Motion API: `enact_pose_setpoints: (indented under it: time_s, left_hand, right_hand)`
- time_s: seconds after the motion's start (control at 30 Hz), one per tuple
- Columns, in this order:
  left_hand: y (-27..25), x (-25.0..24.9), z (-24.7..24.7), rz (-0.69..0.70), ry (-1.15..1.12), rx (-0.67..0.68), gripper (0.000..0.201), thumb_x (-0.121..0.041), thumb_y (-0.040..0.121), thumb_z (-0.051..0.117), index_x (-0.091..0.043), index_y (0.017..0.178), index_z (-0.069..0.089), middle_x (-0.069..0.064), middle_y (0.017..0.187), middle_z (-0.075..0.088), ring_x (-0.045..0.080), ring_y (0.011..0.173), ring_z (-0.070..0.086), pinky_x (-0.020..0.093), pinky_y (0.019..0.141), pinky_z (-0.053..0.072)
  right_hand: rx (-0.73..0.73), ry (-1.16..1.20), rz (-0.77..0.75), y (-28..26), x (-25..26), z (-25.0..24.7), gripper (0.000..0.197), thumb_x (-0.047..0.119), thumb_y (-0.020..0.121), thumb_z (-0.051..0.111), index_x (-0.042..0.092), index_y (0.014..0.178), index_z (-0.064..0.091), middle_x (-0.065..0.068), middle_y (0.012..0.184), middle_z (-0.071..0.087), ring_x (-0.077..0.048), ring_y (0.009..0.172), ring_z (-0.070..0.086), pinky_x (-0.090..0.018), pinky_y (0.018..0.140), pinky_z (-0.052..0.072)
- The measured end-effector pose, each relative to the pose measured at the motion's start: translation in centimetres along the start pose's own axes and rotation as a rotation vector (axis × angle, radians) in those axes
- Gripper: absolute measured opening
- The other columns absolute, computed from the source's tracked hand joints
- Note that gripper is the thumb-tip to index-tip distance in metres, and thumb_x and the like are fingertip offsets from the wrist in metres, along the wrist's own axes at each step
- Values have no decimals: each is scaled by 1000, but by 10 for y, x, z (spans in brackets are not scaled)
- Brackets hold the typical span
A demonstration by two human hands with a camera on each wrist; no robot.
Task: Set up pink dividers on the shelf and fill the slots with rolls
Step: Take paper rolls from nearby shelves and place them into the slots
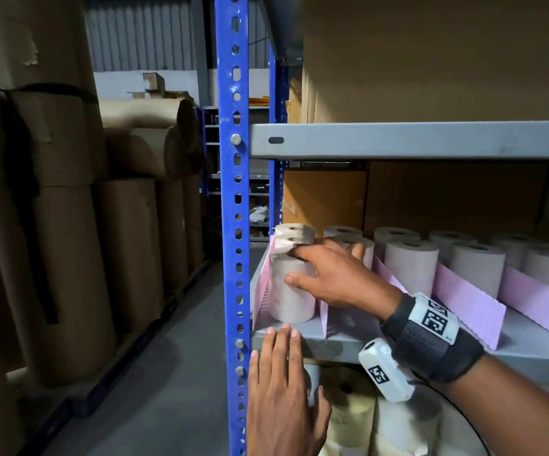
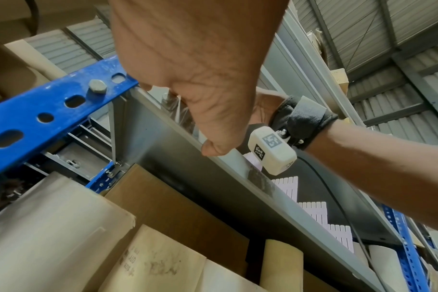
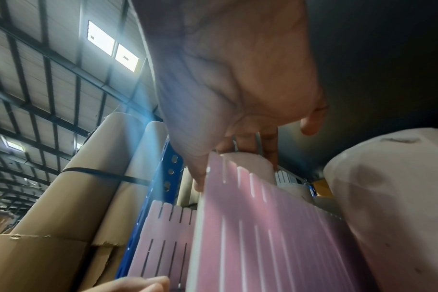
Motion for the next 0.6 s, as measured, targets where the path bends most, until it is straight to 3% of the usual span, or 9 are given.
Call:
enact_pose_setpoints:
  time_s: [0.13, 0.23, 0.3, 0.37, 0.43, 0.5, 0.53, 0.6]
  left_hand:
    - [-3, 0, 1, 13, 19, 0, 80, -50, 71, 56, -2, 135, 65, 12, 142, 62, 35, 132, 59, 45, 107, 40]
    - [-5, 1, 2, 55, 23, 19, 87, -45, 65, 76, -1, 138, 62, 14, 145, 59, 35, 135, 56, 44, 107, 35]
    - [-7, 3, 0, 70, 15, 48, 93, -42, 61, 84, -2, 140, 60, 13, 147, 57, 34, 137, 53, 49, 110, 41]
    - [-8, 5, -3, 61, -5, 90, 93, -43, 66, 81, -3, 145, 54, 11, 152, 52, 32, 143, 47, 51, 108, 49]
    - [-8, 7, -3, 54, -36, 156, 94, -46, 79, 68, -8, 158, 35, 7, 166, 31, 29, 155, 22, 50, 120, 34]
    - [-8, 10, -3, 81, -27, 206, 92, -53, 92, 47, -19, 164, 3, -4, 171, -6, 17, 155, -18, 39, 128, 2]
    - [-10, 12, -6, 89, -45, 215, 90, -55, 94, 42, -23, 164, -6, -8, 169, -17, 13, 153, -27, 34, 125, -7]
    - [-15, 17, -15, 103, -69, 211, 87, -56, 96, 39, -26, 163, -8, -12, 168, -20, 10, 154, -25, 31, 124, -11]
  right_hand:
    - [-6, 8, -3, 1, -2, 1, 49, 60, 91, 50, 36, 135, 49, 2, 138, 56, -24, 134, 40, -60, 99, 23]
    - [1, -11, 1, 2, 0, 1, 54, 60, 91, 51, 36, 138, 43, 2, 141, 55, -24, 136, 38, -61, 99, 22]
    - [28, -31, 9, 2, 2, 1, 52, 60, 91, 51, 34, 135, 45, 1, 140, 55, -26, 135, 40, -62, 98, 22]
    - [64, -52, 26, 2, 4, -1, 49, 59, 91, 51, 30, 130, 50, 0, 137, 58, -28, 132, 43, -63, 98, 22]
    - [118, -57, 53, 3, 6, -5, 50, 58, 91, 52, 31, 133, 49, -3, 139, 56, -29, 134, 42, -66, 101, 20]
    - [166, -21, 71, 2, 10, -11, 51, 54, 92, 53, 33, 138, 46, -5, 146, 50, -30, 139, 38, -69, 107, 16]
    - [171, 8, 74, -1, 12, -16, 52, 53, 92, 54, 33, 140, 45, -4, 148, 49, -30, 141, 36, -68, 109, 14]
    - [131, 74, 62, -11, 15, -25, 53, 52, 92, 55, 30, 140, 46, -1, 148, 50, -27, 141, 38, -63, 114, 21]
Point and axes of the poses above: each hand's wrist, its own y-axis towards the middle knuckle, its own z-axis out of the palm, x = y × z, the point moved 4 cm from there along y, towards the middle knuckle
